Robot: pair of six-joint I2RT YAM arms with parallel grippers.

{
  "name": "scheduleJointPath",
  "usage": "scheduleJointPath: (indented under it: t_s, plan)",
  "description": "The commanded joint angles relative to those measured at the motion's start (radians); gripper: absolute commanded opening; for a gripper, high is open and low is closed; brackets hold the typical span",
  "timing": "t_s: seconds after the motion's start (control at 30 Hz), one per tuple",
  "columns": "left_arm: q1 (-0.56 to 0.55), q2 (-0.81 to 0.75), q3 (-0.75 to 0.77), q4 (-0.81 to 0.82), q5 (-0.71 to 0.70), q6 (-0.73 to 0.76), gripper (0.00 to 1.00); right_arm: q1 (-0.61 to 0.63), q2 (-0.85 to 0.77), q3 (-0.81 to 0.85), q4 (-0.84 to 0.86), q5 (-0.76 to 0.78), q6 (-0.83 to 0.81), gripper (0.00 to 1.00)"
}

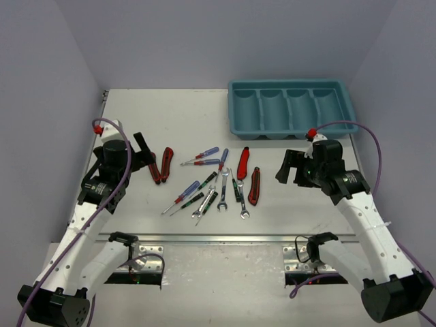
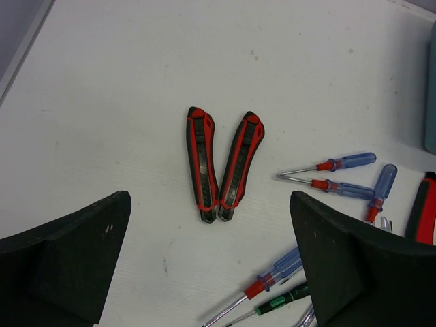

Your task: Sort the tools into containers

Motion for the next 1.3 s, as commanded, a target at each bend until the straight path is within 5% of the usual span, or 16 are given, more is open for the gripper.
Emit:
scheduleJointPath:
  t_s: [0.0,0.27,0.5,0.63,0.87,1.13,1.27]
  plan:
    - [-0.01,-0.016,0.017,0.019,-0.021,-0.012,1.0,-0.006,-0.015,0.001,0.1,-0.102,0.038,0.99]
    - [-0.015,-0.015,0.011,0.035,0.017,-0.011,1.0,0.022,0.113,-0.07,0.289,-0.273,0.155,0.99]
    - [-0.015,-0.013,0.004,0.05,0.052,-0.007,1.0,0.291,0.425,0.061,0.247,0.183,0.187,0.99]
    - [-0.013,-0.004,-0.001,0.056,0.076,-0.003,1.0,0.318,0.581,0.087,0.286,0.251,0.226,0.99]
    - [-0.013,-0.001,0.0,0.059,0.078,-0.001,1.0,0.325,0.758,0.123,0.309,0.265,0.231,0.67]
    - [-0.014,0.001,0.001,0.059,0.085,0.0,1.0,0.325,0.812,0.065,0.339,0.279,0.226,0.59]
    - [-0.013,-0.005,0.0,0.059,0.085,0.002,1.0,0.325,0.807,0.038,0.35,0.295,0.219,0.31]
